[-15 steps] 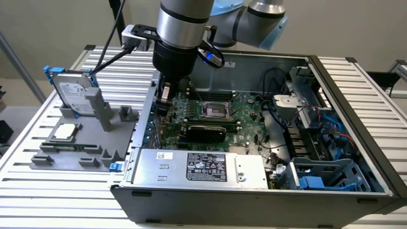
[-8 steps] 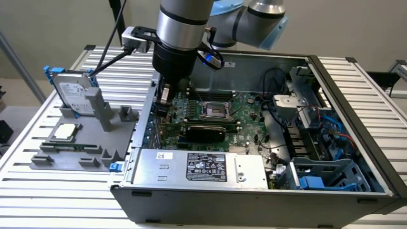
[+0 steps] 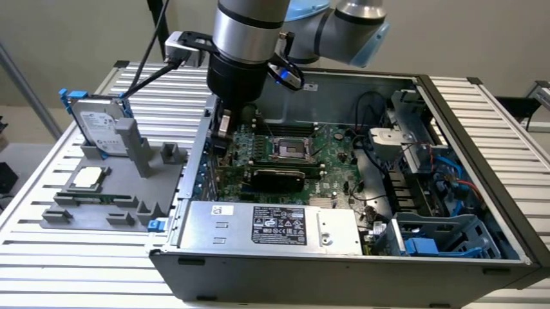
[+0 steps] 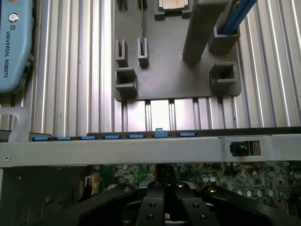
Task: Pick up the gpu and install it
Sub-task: 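Press down on the gpu until it lock into place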
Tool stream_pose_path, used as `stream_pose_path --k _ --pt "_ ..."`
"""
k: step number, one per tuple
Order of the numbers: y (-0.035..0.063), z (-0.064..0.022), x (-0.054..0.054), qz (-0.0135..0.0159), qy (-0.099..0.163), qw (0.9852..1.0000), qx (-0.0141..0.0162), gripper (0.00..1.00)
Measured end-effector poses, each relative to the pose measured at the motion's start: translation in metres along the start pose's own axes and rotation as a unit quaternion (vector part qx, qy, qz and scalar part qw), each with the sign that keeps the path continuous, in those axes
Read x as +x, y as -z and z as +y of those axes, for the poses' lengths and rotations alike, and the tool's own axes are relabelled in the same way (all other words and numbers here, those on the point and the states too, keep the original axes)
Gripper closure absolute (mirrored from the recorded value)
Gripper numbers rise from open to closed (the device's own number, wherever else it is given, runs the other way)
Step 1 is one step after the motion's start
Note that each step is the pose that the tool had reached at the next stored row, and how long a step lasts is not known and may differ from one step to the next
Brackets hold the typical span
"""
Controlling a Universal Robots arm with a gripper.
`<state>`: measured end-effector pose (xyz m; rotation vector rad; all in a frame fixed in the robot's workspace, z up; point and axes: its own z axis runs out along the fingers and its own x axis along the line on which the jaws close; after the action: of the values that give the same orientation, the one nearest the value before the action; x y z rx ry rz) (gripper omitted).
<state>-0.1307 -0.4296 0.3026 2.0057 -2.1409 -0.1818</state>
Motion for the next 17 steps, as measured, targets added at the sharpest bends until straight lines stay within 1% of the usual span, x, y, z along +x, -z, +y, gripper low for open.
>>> stream_pose_path --k 2,3,4,5,7,10,13,15,17 --pt "0.0018 -0.0022 0.000 0.0000 0.000 1.0000 0.0001 0.89" --pt "0.0022 -0.0030 0.000 -0.0001 0.000 1.0000 0.0008 0.89" --pt "0.0026 -0.0038 0.000 -0.0002 0.000 1.0000 0.0025 0.89" --pt "0.0028 -0.0045 0.000 -0.0004 0.000 1.0000 0.0055 0.89" --pt "0.0032 -0.0060 0.000 -0.0010 -0.001 0.9999 0.0145 0.89" --pt "0.0038 -0.0086 0.000 -0.0021 -0.001 0.9995 0.0309 0.89" --pt "0.0047 -0.0124 -0.001 -0.0032 -0.002 0.9989 0.0461 0.89" --pt "0.0054 -0.0155 -0.001 -0.0038 -0.002 0.9985 0.0555 0.89" --pt "0.0062 -0.0189 -0.001 -0.0044 -0.002 0.9980 0.0638 0.89"
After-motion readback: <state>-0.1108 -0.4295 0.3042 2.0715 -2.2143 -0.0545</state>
